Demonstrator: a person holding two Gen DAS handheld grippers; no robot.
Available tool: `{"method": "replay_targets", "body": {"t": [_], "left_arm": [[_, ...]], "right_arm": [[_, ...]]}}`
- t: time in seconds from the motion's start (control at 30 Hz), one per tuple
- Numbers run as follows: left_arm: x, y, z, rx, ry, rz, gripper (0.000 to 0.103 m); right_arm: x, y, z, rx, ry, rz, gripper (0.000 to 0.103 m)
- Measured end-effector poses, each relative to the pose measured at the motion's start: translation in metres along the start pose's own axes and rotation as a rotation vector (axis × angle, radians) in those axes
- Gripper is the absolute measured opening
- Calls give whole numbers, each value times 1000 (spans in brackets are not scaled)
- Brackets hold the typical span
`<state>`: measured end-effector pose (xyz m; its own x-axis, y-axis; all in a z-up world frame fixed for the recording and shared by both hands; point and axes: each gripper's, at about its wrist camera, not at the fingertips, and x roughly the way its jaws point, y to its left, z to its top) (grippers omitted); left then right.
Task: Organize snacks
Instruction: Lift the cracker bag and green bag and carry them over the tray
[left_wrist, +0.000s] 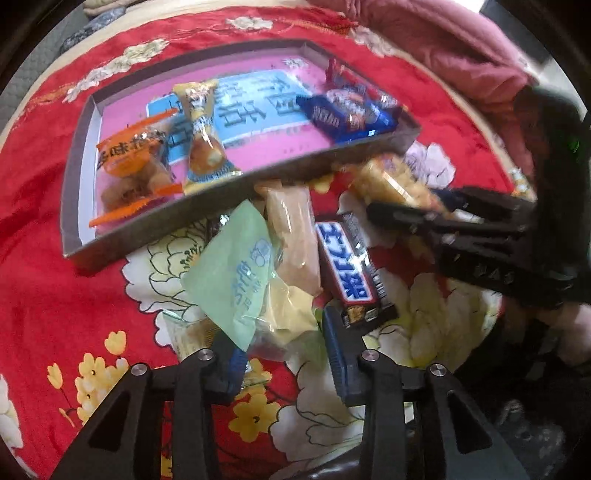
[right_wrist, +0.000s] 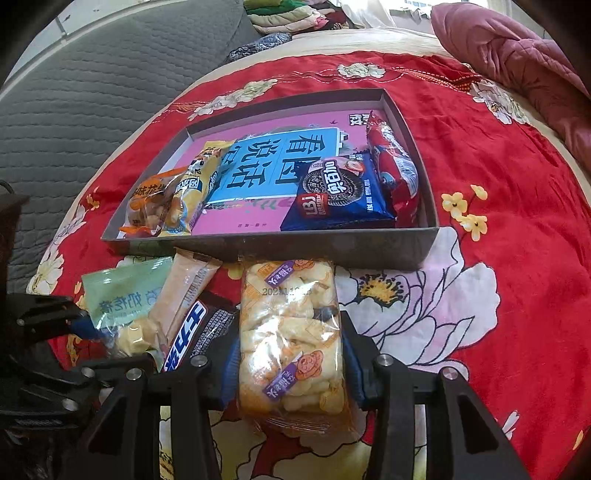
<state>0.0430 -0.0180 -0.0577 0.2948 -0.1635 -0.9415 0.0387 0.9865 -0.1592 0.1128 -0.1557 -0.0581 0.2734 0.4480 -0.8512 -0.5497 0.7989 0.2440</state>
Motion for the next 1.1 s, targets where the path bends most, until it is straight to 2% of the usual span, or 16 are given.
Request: {"method": "replay_targets", "body": {"t": [0.07, 0.23, 0.7, 0.83, 1.1], "left_arm": [[0, -1, 0, 2, -11, 10, 38], [-13, 11, 1, -52, -49, -33, 34], [-56, 22, 4, -101, -159, -38, 34], [-60, 26, 5, -118, -170, -39, 34], [-67, 30, 8, -141, -200, -46, 34]], "right_arm": [[0, 0, 0, 2, 0, 2, 46], [0, -2, 0, 9, -2, 11, 46], [-18, -10, 2, 80, -58, 99, 46], [-23, -9, 1, 74, -68, 100, 46], [-43, -2, 6, 45, -167, 143, 46]]}}
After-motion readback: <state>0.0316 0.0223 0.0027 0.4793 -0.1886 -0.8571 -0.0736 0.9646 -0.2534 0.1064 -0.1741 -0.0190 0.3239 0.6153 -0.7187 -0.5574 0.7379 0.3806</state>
